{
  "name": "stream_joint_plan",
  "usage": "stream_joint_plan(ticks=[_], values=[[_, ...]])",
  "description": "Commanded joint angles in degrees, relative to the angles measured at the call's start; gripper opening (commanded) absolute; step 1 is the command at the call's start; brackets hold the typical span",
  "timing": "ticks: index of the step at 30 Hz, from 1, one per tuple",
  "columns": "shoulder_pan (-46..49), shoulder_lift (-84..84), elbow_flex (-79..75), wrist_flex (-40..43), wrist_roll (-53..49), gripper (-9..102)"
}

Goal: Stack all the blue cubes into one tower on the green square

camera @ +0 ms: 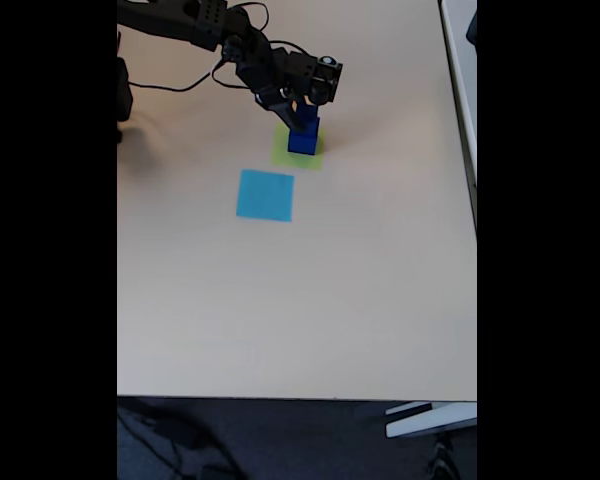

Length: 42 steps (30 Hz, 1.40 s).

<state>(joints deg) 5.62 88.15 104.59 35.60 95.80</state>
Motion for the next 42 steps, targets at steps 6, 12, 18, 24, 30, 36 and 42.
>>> stream_joint_plan(ticks=[6, 12, 18, 24, 30, 36, 42], values=[[-0.1, 1.2, -0.7, -1.4, -0.4, 4], [-0.2, 1.2, -0.7, -1.5, -0.3, 5], [-0.3, 1.1, -0.7, -1.6, -0.3, 5], [-0.4, 1.1, -0.6, -1.6, -0.1, 7], [-0.5, 1.1, -0.5, -1.7, 0.0, 8], [-0.6, 1.1, -0.5, -1.8, 0.0, 9], [-0.8, 1.0, -0.5, -1.8, 0.0, 11]])
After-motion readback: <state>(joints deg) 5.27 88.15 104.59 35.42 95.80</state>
